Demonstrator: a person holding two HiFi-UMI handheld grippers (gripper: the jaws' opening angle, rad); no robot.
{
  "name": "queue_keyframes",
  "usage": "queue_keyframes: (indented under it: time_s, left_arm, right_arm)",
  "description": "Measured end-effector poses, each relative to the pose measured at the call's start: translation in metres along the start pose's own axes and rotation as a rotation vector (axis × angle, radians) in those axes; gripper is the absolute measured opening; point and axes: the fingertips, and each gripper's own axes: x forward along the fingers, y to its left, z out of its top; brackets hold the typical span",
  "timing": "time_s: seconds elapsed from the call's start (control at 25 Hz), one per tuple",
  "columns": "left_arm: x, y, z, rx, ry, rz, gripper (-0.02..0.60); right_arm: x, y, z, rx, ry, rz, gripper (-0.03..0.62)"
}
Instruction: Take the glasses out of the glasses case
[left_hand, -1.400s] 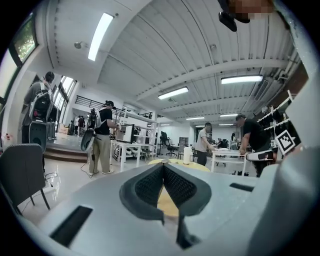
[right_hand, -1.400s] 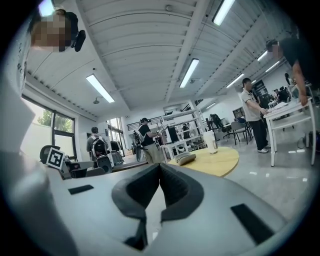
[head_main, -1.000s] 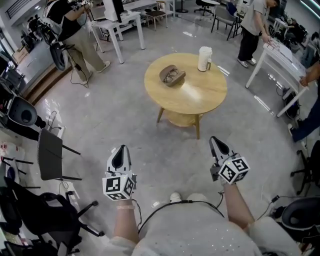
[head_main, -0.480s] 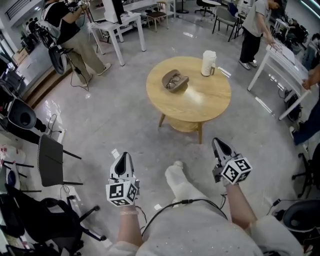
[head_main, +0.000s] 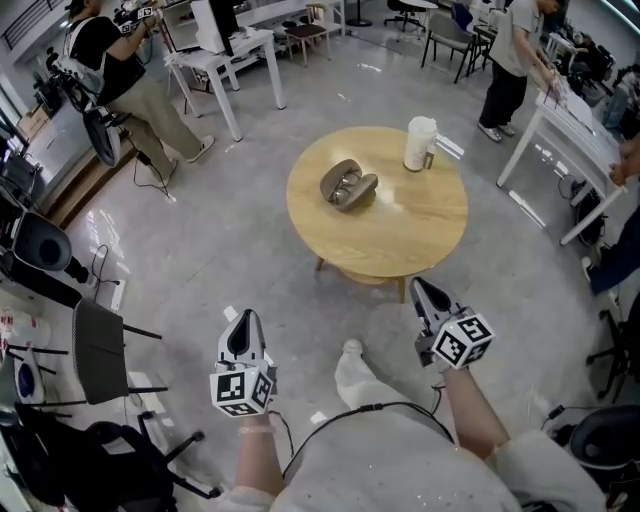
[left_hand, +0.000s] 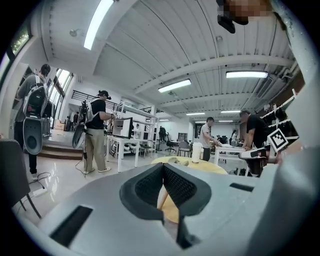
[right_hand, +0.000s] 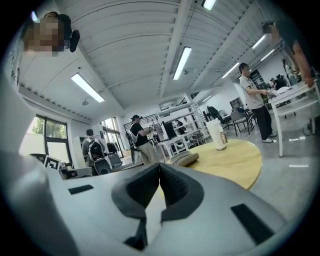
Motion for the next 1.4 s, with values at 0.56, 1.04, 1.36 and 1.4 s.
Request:
queue_keyframes:
  time_s: [0.56,1.04,1.36,1.4]
  left_arm:
    - [0.121,0.004,0.005,0.009,0.073,-0.11,0.005]
    - [0.214,-0.006,0.021,0.031,0.116,-0.206,0.005]
    - [0.25,-0.034,0.015,0.037,0.168,-0.294,0.005]
    - [0.253,-0.04,0.013,0.039,0.177,-0.313,0.005]
  right_arm:
    - [0.092,-0.044,0.009,0.039,0.048,-0.015,0.006]
    - [0.161,-0.073,0.014,-0.01,0.103,0.025,0.006]
    - [0.172,-0.08,0.014,-0.005,0.121,0.041,0.006]
    - [0.172,-0.08,0.013,-0.008,0.125,0.043,0.006]
